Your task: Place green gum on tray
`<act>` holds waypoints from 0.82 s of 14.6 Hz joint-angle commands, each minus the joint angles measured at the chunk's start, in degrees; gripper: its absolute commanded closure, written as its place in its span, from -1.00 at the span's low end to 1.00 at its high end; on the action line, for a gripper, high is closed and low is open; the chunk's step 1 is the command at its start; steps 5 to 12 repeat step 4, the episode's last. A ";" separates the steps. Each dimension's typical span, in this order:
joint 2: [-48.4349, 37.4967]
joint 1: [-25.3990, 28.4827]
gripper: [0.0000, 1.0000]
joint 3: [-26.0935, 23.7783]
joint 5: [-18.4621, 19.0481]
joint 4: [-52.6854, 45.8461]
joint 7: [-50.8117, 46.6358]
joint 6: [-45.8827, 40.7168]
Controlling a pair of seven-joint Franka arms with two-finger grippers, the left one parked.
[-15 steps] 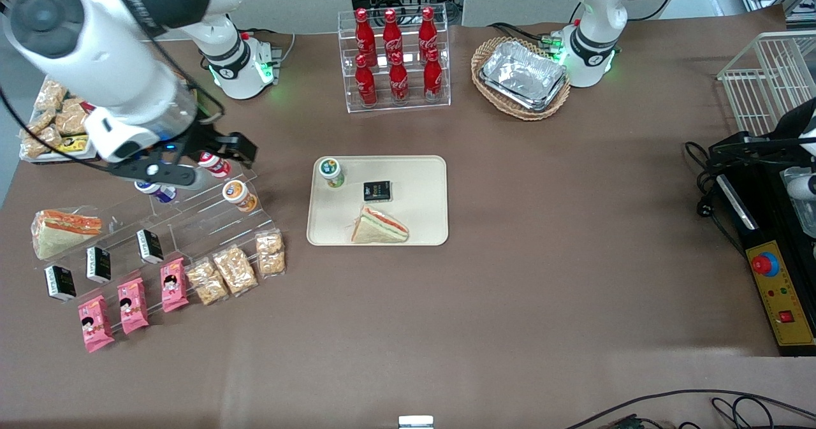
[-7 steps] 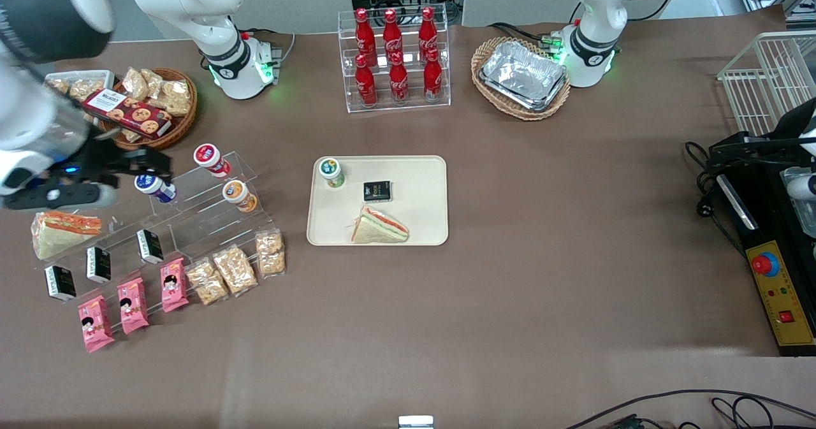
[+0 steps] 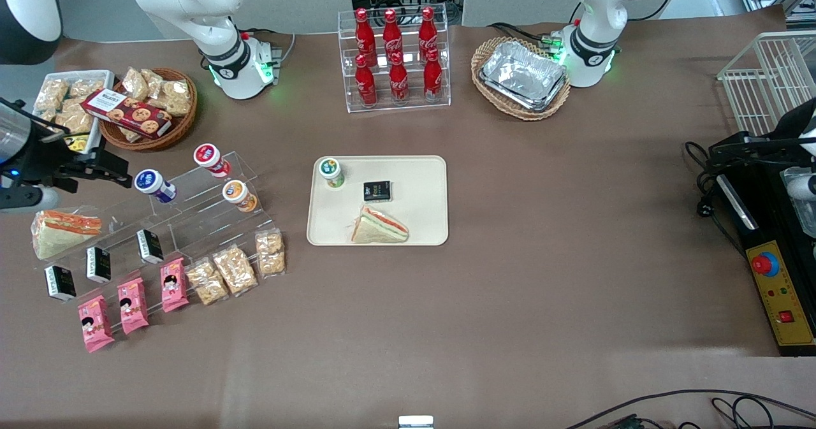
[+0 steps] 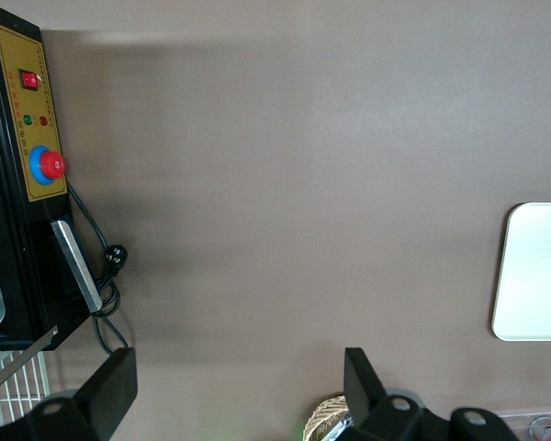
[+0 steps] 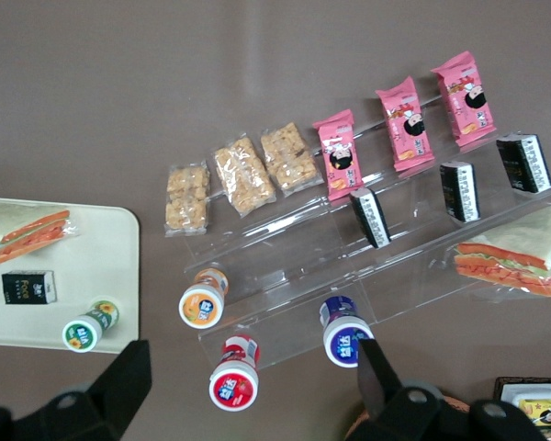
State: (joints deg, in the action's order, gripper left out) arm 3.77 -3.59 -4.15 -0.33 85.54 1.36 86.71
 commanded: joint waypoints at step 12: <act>0.01 -0.36 -1.00 1.51 0.51 -1.34 2.07 -0.75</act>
